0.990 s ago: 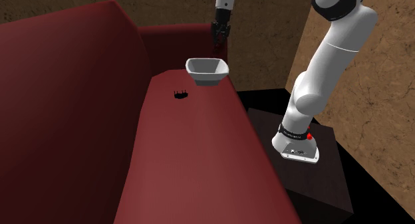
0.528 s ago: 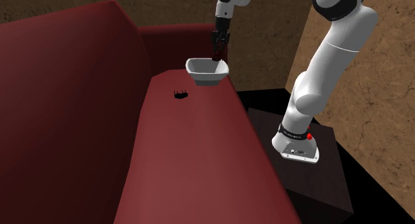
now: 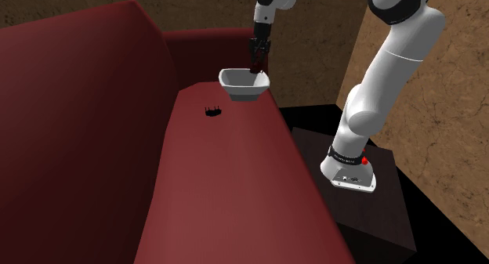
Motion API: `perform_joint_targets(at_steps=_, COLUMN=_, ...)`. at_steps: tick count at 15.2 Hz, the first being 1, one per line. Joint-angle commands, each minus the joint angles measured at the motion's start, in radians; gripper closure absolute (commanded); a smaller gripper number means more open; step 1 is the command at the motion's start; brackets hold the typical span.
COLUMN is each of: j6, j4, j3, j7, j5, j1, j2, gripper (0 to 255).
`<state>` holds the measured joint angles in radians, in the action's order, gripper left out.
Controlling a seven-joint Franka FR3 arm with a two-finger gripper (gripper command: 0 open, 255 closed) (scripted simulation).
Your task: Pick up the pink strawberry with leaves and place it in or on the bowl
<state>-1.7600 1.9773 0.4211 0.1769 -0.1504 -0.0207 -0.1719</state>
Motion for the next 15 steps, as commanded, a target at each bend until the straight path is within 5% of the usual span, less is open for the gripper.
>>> perform_joint_targets(at_steps=1, j6=0.000, j4=0.000, j3=0.000, j7=0.000, j5=0.000, j1=0.000, j2=0.000, gripper=255)
perform_joint_targets(at_steps=2, j6=0.000, j4=0.000, j3=0.000, j7=0.000, j5=0.000, j1=0.000, j2=0.000, gripper=0)
perform_joint_targets(at_steps=7, j6=0.000, j4=0.000, j3=0.000, j7=0.000, j5=0.000, j1=0.000, j2=0.000, gripper=0)
perform_joint_targets(at_steps=11, j6=0.129, j4=-0.140, j3=0.013, j7=0.001, j5=0.000, j1=-0.007, j2=0.015, gripper=0)
perform_joint_targets(at_steps=15, j6=0.129, j4=-0.140, j3=0.013, j7=0.001, j5=0.000, j1=-0.006, j2=0.015, gripper=0)
